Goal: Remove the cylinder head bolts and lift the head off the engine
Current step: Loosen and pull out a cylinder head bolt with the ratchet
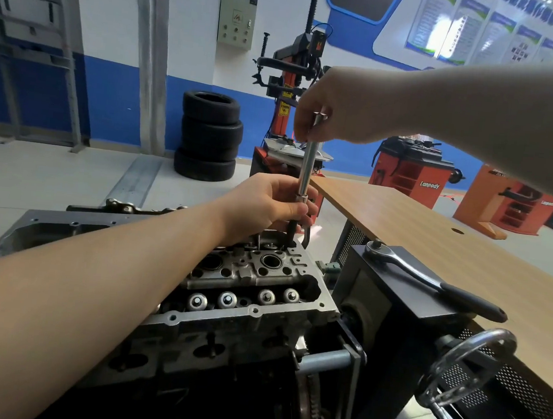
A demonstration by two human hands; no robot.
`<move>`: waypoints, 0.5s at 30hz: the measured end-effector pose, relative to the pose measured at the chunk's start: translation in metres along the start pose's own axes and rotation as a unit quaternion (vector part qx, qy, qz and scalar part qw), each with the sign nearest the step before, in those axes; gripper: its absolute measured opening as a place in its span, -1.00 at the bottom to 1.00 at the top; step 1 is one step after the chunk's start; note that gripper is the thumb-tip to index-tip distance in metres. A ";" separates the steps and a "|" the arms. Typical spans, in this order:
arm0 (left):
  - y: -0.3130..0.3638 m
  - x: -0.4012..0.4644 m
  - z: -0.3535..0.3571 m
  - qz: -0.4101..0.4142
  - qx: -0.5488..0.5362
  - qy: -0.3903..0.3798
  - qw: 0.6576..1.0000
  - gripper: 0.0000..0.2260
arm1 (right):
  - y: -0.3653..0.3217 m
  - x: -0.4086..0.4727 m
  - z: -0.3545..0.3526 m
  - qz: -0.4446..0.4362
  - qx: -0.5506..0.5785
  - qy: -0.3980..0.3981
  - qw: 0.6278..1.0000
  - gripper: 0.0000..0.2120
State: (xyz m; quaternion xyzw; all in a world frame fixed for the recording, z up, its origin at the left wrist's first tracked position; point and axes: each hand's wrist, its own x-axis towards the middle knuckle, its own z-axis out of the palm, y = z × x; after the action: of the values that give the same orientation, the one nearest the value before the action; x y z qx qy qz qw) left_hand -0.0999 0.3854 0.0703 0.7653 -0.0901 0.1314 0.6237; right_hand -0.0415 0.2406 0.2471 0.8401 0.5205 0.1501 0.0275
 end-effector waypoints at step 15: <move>0.001 -0.002 0.000 0.008 0.038 0.009 0.999 -0.79 | 0.002 -0.009 -0.015 0.007 0.059 -0.050 0.997 -0.80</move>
State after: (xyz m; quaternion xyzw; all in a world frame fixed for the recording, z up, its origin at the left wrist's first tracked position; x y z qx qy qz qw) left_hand -0.1017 0.3857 0.0704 0.7863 -0.0854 0.1463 0.5942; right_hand -0.0482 0.2300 0.2600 0.8505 0.5203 0.0774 0.0031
